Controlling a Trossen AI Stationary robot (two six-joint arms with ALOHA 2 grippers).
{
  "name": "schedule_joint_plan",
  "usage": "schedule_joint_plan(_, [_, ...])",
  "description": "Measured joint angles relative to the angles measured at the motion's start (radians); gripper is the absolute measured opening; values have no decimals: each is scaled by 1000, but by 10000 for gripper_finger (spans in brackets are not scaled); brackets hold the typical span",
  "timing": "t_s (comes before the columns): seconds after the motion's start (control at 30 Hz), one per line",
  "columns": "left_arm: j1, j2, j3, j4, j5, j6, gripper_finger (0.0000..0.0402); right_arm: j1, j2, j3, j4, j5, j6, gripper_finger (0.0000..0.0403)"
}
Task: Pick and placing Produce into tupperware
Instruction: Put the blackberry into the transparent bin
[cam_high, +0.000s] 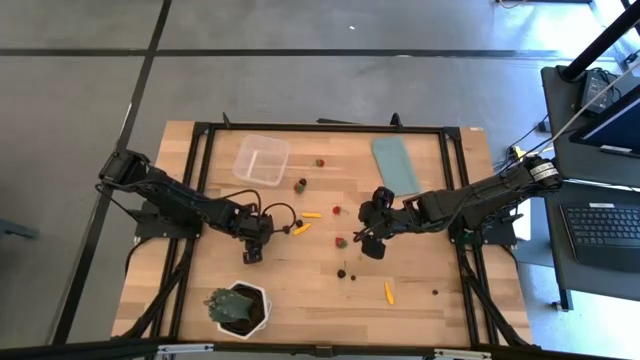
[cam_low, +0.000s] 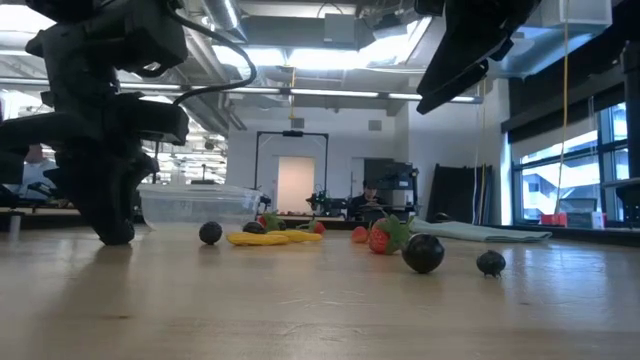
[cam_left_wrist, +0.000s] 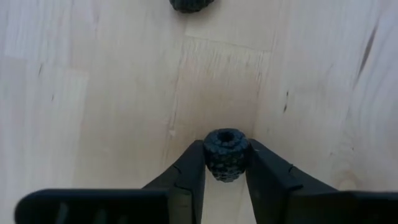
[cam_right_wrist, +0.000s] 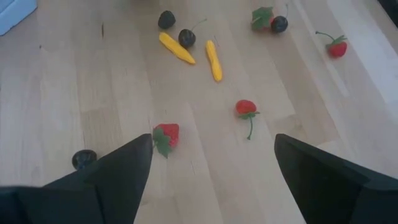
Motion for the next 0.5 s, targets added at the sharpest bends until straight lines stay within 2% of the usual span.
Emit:
schedule_joint_plan(0.27, [-1, -1, 10, -1, -5, -33, 89, 0, 0, 0, 0, 0, 0, 339])
schedule_joint_plan(0.5, [44, 2, 148, -119, 14, 30, 83, 0, 0, 0, 0, 0, -1, 339])
